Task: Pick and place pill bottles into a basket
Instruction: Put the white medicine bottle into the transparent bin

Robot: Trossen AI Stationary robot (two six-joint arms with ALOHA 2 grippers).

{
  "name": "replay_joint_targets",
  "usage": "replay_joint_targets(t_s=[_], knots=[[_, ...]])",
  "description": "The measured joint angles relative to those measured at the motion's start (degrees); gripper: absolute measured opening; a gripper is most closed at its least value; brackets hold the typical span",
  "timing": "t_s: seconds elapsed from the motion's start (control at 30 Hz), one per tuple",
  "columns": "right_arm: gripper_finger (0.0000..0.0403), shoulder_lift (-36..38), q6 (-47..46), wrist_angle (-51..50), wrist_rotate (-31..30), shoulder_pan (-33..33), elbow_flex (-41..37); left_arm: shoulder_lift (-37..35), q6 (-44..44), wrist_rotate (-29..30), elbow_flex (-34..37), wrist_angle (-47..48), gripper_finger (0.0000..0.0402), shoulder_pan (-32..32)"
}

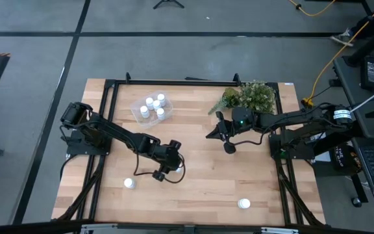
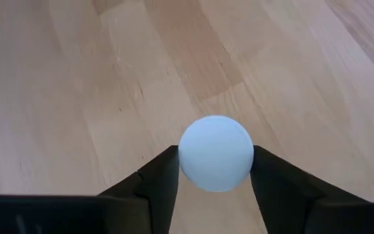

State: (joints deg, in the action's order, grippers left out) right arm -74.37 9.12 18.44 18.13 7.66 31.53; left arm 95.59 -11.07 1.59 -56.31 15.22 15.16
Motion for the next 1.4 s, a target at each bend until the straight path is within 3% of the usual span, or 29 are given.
replay_joint_targets(t_s=[0.13, 0.67, 0.87, 1.23, 1.4], knots=[[0.0007, 0.0, 0.0, 0.0, 0.0, 0.0, 0.0, 0.0, -3.1, -1.1, 0.0, -0.1, 0.0148, 0.1], [0.0007, 0.0, 0.0, -0.2, 0.0, 0.0, 0.0, -2.5, -4.1, -1.0, 0.0, 7.0, 0.0148, 0.0], [0.0007, 0.0, 0.0, -0.2, 0.0, 0.0, 0.0, -7.2, -4.1, 1.8, 1.0, 11.7, 0.0148, -1.0], [0.0007, 0.0, 0.1, -0.3, 0.0, 0.0, 0.0, -19.3, -3.1, 0.6, 13.5, 2.7, 0.0148, -6.9], [0.0007, 0.0, 0.1, -0.3, 0.0, 0.0, 0.0, -25.3, -4.6, 0.3, 15.2, 4.4, 0.0148, -9.4]])
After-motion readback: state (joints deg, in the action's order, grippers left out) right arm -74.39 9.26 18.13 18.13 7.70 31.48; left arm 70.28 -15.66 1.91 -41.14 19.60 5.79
